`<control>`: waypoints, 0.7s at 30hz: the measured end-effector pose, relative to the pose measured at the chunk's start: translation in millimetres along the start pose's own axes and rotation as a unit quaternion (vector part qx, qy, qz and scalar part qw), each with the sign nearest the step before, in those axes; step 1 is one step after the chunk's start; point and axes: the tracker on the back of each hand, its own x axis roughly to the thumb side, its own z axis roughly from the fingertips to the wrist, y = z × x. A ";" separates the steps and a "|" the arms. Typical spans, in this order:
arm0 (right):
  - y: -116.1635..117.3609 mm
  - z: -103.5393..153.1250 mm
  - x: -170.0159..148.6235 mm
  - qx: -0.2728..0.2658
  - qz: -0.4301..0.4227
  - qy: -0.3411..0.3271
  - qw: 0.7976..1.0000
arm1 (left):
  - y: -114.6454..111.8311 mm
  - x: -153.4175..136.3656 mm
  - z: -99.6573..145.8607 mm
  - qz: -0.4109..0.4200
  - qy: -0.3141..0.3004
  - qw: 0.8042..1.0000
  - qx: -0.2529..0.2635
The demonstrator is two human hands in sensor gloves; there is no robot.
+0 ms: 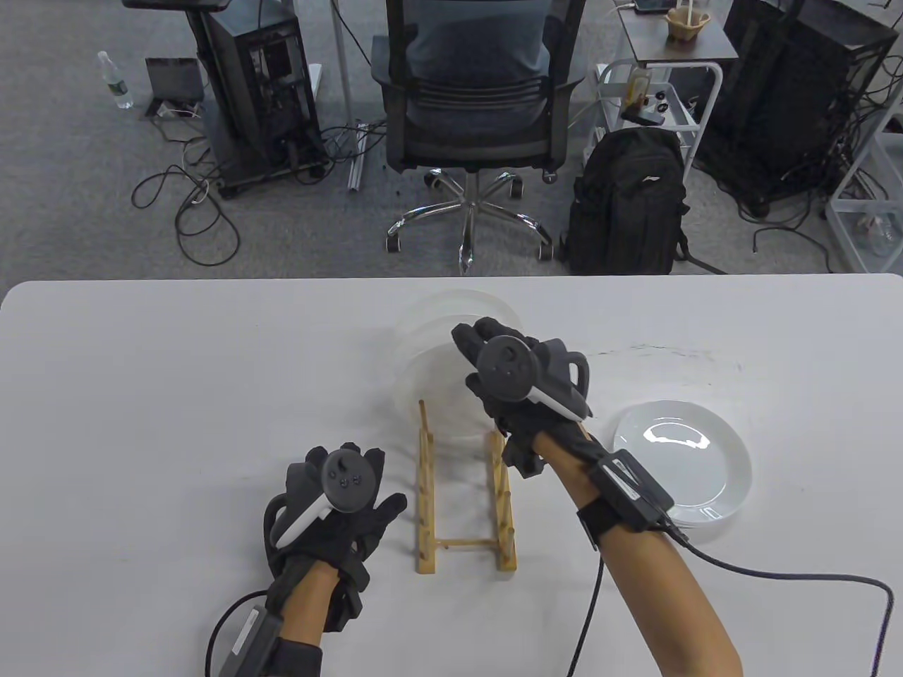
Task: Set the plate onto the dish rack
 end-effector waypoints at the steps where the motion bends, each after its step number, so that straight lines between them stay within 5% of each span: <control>1: -7.4 10.6 -11.3 -0.003 -0.011 0.010 1.000 | 0.2 0.0 0.3 -0.002 0.001 1.000 0.000; 7: -27.0 83.5 -101.7 0.023 -0.004 0.136 0.990 | 0.4 0.0 0.5 -0.007 0.005 1.000 0.001; 11: -20.3 126.7 -166.4 0.008 -0.015 0.234 0.972 | 0.3 0.2 0.6 -0.010 0.008 1.000 0.001; 14: -3.7 147.3 -211.5 0.022 -0.013 0.325 0.945 | -0.1 0.2 1.3 -0.020 0.014 1.000 0.001; 17: 11.7 159.1 -249.6 0.113 0.045 0.444 0.888 | -0.7 0.3 1.7 -0.023 0.016 1.000 -0.002; 21: 21.0 171.1 -277.0 0.153 0.035 0.511 0.845 | -1.9 0.5 2.2 -0.028 0.019 0.999 -0.006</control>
